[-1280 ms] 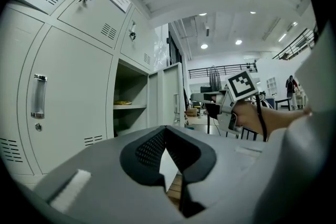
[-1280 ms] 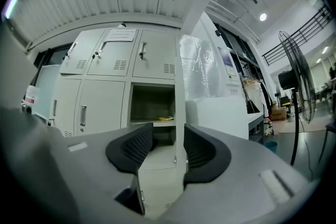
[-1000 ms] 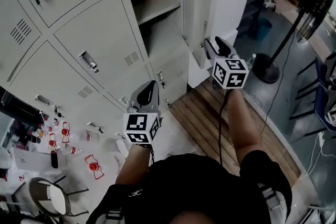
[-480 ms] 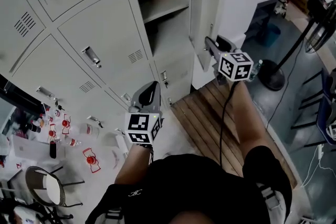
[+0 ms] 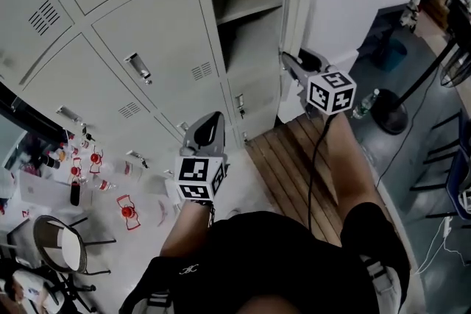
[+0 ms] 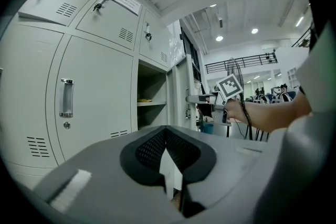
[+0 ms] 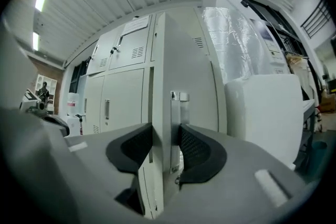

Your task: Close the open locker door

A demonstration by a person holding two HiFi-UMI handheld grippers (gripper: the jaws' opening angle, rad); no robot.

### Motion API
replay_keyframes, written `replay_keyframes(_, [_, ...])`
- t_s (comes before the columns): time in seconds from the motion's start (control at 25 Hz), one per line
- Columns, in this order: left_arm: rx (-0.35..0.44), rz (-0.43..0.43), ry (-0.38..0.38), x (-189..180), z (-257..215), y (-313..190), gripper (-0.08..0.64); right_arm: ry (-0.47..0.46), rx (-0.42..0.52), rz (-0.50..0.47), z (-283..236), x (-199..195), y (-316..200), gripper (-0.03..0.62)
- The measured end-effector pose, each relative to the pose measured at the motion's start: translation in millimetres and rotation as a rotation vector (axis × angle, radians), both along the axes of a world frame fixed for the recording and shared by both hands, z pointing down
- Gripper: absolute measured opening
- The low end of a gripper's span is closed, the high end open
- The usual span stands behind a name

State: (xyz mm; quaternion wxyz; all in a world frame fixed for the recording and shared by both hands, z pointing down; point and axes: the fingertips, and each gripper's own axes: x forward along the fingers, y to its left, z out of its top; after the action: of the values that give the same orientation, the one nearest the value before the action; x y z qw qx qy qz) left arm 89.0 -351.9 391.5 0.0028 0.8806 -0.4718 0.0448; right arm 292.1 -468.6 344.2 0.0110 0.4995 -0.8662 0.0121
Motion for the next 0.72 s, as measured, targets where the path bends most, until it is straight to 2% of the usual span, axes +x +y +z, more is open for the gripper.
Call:
replay_keyframes(0.24, [-0.005,-0.044,0.0,-20.7,1.1,-0.2,0.0,-0.004,-0.008,-0.095,0.1,-38.9,-9.3,0.15])
replay_keyframes(0.44, [-0.003,-0.086,0.0,-40.8,1.1,-2.1,0.0,0.011,-0.011,-0.121,0.3,-65.3,-23.6,0.147])
replay_keyframes(0.72, [-0.006,-0.142,0.001,-68.2,1.3,-7.5,0.0,-0.012,-0.019,-0.16,-1.4,-96.1,-46.8,0.132])
